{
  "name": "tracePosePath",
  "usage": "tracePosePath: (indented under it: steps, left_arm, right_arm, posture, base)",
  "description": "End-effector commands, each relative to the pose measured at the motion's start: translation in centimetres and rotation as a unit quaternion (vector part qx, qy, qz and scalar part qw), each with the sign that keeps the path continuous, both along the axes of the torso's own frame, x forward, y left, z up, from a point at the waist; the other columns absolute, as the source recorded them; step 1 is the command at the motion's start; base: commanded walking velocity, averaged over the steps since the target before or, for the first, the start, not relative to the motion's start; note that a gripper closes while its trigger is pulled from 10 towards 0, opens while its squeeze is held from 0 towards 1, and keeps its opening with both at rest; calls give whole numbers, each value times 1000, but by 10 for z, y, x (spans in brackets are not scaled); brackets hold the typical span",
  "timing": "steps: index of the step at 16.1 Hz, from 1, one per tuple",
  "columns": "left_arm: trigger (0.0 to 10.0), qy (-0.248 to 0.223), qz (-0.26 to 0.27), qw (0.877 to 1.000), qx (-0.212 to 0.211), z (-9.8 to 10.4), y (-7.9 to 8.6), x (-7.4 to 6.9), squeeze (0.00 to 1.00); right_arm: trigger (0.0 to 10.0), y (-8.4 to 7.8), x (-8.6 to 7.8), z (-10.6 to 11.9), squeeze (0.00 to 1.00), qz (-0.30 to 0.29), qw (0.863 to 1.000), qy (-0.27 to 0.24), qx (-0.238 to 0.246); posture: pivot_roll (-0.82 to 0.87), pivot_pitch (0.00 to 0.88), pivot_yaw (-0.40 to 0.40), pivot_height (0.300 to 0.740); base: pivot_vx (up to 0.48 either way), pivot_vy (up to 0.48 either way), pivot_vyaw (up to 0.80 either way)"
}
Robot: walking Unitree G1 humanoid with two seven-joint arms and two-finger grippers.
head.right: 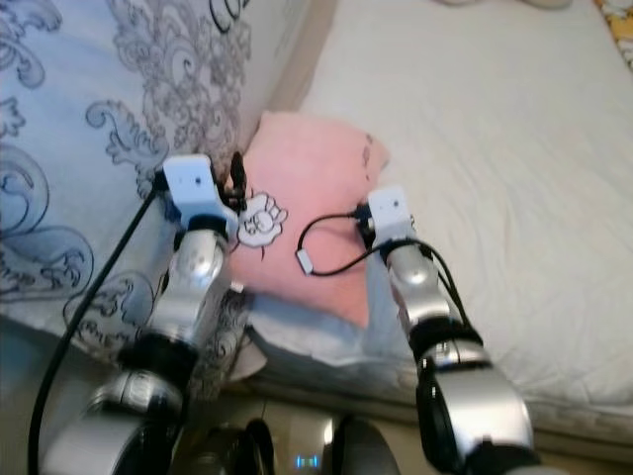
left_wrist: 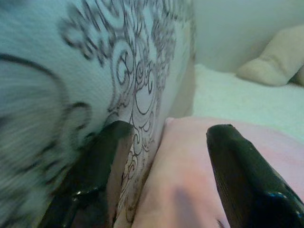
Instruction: Clean up the room
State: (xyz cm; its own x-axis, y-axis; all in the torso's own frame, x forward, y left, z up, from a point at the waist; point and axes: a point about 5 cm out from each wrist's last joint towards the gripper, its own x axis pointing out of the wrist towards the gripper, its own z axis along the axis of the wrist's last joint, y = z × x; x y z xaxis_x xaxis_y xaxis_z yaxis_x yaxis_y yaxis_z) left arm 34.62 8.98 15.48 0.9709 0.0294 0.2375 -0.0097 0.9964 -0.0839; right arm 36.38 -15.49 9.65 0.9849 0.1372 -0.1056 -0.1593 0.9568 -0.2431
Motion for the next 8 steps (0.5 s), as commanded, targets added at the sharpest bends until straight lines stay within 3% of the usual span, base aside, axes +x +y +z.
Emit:
tracePosePath:
  steps: [1,4,6,7,8]
  left_arm:
    - [10000,-10,-8,1000,13,5,0,-4,1000]
    - [10000,-33,-16,999,33,18,13,-14,1000]
    - [10000,-47,-45,997,47,25,9,-23,1000]
    - [10000,-29,-74,995,55,15,10,-41,1000]
    - [10000,-14,-77,995,60,7,14,-45,1000]
  right_arm:
    - [10000,2,-1,4,1000,-5,1000,-22,19]
    - [10000,10,-17,-3,1000,-11,998,-48,43]
    - [10000,4,-26,1,1000,-42,995,-77,55]
    - [10000,-6,-59,3,1000,-80,988,-112,72]
    - [10000,-9,-71,2,1000,-86,987,-117,76]
  posture:
    - [-198,101,50,740]
    - [-195,57,48,740]
    - [-189,35,42,740]
    - [-187,11,36,740]
    - [-186,7,35,740]
  base:
    - [0,0,0]
    - [0,0,0]
    - [0,0,0]
    - [0,0,0]
    - [0,0,0]
